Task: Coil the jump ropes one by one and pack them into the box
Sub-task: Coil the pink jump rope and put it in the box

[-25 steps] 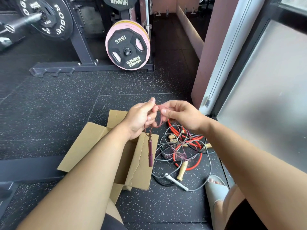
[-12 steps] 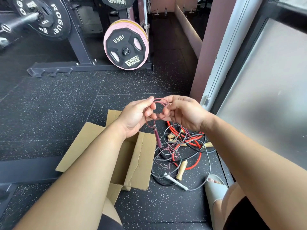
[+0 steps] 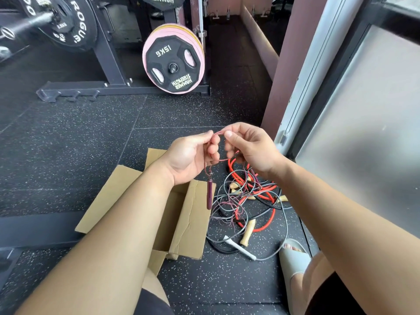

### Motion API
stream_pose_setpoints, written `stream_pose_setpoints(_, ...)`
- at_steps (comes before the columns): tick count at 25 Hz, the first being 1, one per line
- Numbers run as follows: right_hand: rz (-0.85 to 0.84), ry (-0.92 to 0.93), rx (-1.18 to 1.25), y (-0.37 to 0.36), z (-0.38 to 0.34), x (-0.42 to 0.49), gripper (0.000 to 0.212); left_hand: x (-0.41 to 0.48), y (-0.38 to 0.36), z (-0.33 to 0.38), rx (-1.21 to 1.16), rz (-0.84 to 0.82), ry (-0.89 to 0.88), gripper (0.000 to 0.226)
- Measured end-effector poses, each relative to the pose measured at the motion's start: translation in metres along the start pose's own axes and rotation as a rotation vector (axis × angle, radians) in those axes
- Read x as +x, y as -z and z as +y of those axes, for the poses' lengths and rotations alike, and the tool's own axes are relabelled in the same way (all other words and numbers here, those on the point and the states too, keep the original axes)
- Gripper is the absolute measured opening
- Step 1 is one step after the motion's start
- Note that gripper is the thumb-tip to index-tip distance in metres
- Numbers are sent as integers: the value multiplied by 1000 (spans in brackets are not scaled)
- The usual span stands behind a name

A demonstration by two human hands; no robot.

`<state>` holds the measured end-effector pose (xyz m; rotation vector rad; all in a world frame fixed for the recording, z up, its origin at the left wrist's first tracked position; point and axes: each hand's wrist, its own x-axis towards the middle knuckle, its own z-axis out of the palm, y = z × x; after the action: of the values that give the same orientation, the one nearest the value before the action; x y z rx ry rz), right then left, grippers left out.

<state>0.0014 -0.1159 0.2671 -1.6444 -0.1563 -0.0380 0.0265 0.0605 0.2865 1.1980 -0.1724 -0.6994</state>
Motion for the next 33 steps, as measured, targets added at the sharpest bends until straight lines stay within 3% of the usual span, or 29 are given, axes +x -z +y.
stream_pose_setpoints(5,-81,-113,88,9,-3,-1,11,0,-5,-11,-86,81,-111,34)
stream_pose_setpoints(7,-15,-85,-3,9,-3,-1,11,0,-8,-13,-122,86,-122,34)
stream_pose_setpoints(11,103,12,-247,13,2,0,28,0,-5,-10,-157,41,-73,34)
stream_pose_setpoints(15,20,49,-306,18,13,1,17,-5,-3,-5,-278,-31,-48,31)
stream_pose_setpoints(19,-79,-80,-505,21,35,-4,13,-7,12,9,-465,-39,-204,27)
stream_pose_setpoints(21,-103,-179,-360,14,40,-8,10,-8,19,14,-493,-44,-233,28)
stream_pose_setpoints(24,-116,-139,-296,-5,40,-12,60,-9,18,12,-469,-55,-208,29)
stream_pose_setpoints(27,3,-11,-504,-13,41,-8,80,-10,15,12,-449,-125,-169,28)
stream_pose_setpoints(29,52,27,-550,-11,42,-4,69,-11,16,12,-447,-154,-143,28)
stream_pose_setpoints(33,18,37,-395,-19,43,-1,15,-14,18,11,-417,-120,-146,29)
